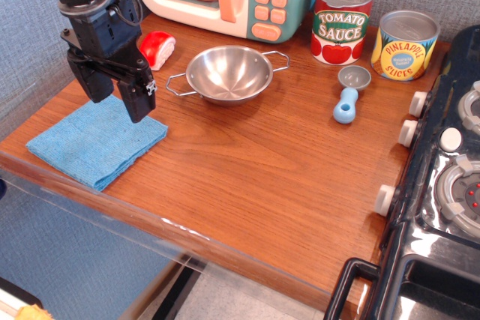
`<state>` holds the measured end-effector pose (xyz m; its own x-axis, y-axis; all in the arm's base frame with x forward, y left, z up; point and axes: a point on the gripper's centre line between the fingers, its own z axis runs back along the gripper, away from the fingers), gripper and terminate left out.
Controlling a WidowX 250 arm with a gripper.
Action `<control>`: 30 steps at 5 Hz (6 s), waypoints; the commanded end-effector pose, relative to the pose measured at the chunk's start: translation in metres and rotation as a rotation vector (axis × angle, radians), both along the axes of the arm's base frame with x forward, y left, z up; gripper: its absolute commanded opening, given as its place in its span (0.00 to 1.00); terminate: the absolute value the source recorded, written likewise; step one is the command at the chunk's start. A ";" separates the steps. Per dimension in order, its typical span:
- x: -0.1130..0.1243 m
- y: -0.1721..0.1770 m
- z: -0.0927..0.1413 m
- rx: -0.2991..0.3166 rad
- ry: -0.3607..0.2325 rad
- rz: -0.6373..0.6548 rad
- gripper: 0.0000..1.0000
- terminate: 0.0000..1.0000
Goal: Place the pot on the blue towel.
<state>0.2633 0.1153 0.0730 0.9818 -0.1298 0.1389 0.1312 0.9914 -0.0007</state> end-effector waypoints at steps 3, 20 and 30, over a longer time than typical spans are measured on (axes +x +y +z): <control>0.027 -0.043 0.006 0.018 -0.034 -0.164 1.00 0.00; 0.053 -0.030 0.059 -0.028 -0.165 -0.090 0.00 0.00; -0.001 0.008 -0.017 -0.014 0.116 0.220 1.00 0.00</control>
